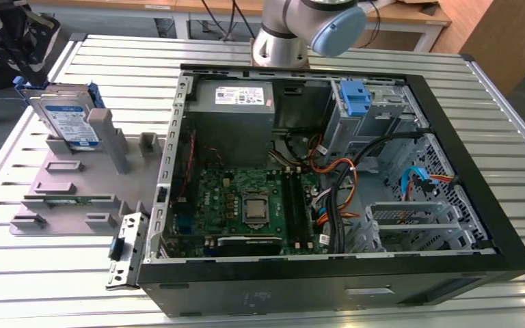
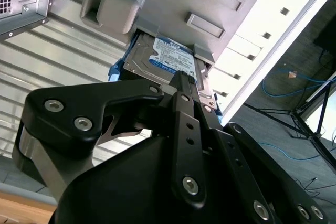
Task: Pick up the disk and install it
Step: 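Reach for the disk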
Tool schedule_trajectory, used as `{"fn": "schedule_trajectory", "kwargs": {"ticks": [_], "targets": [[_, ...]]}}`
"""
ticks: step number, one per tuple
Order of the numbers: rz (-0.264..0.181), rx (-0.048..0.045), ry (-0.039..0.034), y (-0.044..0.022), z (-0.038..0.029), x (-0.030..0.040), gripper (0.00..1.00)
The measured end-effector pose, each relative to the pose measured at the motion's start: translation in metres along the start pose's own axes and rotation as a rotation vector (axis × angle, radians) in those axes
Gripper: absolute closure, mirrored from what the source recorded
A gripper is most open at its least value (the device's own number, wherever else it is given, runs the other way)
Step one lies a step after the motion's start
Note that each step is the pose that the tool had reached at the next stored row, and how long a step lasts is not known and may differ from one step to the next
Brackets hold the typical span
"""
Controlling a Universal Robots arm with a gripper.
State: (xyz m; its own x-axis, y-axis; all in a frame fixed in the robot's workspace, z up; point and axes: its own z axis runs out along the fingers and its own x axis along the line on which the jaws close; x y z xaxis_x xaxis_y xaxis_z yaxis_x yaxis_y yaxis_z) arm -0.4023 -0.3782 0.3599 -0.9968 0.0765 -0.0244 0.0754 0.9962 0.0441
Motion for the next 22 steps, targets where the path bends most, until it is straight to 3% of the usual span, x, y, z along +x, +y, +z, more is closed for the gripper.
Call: {"fn": "schedule_trajectory", "kwargs": {"ticks": [8,22], "targets": [[0.000,0.0000,0.0000,0.0020,0.0048,0.0013,0.89],[0.000,-0.0016,-0.0002,0.0046,0.0056,0.0020,0.89]]}}
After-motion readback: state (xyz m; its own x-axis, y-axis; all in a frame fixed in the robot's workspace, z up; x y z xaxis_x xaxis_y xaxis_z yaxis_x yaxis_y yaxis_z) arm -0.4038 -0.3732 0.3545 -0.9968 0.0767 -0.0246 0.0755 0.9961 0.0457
